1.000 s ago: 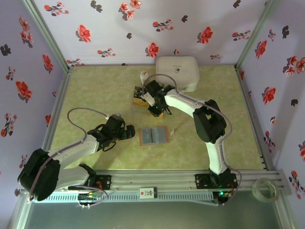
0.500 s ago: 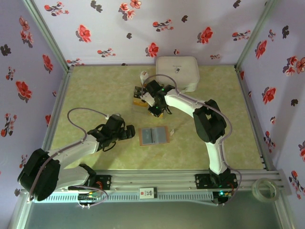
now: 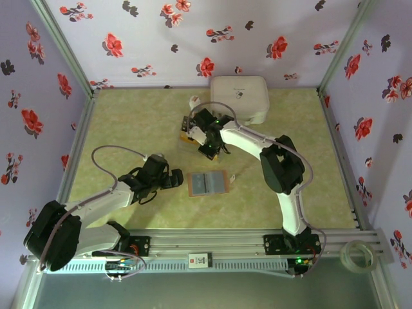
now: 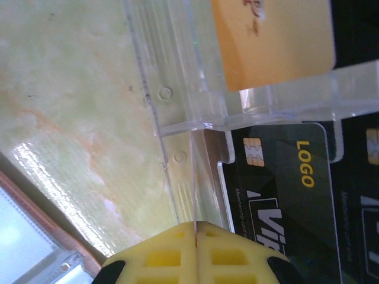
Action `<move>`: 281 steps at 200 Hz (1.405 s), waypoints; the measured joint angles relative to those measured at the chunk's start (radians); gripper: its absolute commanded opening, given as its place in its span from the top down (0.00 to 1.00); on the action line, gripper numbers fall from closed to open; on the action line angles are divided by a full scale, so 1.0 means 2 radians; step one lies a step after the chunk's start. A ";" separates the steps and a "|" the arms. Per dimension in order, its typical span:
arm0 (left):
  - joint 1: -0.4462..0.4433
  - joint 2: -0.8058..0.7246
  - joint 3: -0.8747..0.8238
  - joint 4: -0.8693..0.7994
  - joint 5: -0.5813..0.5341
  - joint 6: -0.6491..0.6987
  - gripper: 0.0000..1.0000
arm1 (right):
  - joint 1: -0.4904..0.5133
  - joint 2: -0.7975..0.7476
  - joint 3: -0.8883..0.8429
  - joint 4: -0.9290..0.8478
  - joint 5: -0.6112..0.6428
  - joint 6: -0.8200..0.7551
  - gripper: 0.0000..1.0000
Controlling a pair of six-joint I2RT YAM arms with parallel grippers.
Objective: Put the credit cards into the card holder
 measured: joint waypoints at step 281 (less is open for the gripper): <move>-0.064 0.065 0.102 -0.092 -0.029 0.043 0.00 | -0.031 -0.364 -0.484 0.379 -0.133 0.429 1.00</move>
